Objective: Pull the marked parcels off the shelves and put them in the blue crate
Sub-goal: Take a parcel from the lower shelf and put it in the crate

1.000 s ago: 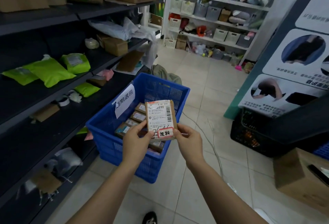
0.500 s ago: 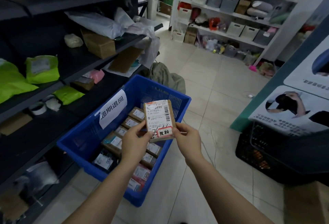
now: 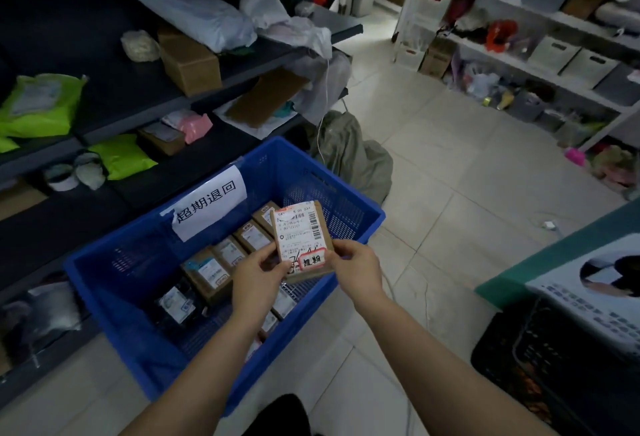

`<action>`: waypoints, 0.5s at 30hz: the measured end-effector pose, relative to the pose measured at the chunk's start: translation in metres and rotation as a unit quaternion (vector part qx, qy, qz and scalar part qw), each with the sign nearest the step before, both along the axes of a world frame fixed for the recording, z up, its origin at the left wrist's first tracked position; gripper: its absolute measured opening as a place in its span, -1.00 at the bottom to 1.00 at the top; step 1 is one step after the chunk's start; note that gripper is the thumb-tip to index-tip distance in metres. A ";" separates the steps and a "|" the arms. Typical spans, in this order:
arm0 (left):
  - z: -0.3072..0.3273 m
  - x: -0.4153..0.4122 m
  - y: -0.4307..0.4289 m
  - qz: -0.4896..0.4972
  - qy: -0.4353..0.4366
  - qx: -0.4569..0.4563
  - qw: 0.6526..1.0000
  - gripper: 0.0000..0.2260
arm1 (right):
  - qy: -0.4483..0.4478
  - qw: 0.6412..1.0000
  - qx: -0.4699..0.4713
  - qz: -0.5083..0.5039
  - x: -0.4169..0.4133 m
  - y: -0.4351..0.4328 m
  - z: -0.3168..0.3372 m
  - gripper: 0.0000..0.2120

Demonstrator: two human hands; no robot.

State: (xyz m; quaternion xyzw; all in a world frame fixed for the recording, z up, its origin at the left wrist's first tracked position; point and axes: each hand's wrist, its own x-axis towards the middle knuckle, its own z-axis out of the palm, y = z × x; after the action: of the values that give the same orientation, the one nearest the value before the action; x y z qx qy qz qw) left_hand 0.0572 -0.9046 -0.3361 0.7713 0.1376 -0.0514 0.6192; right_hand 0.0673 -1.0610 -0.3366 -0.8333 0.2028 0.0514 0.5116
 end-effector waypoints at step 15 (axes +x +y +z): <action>-0.090 0.149 -0.073 0.101 0.134 -0.001 0.986 -0.61 | 0.120 0.983 -0.038 0.131 0.180 -0.068 -0.085 -0.82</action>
State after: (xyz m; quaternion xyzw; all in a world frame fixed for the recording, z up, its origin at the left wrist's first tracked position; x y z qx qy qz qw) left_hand 0.2058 -0.9776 -0.4266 0.7392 0.2964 -0.0922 0.5976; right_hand 0.2477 -1.1286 -0.4212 -0.8593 0.1534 0.2100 0.4404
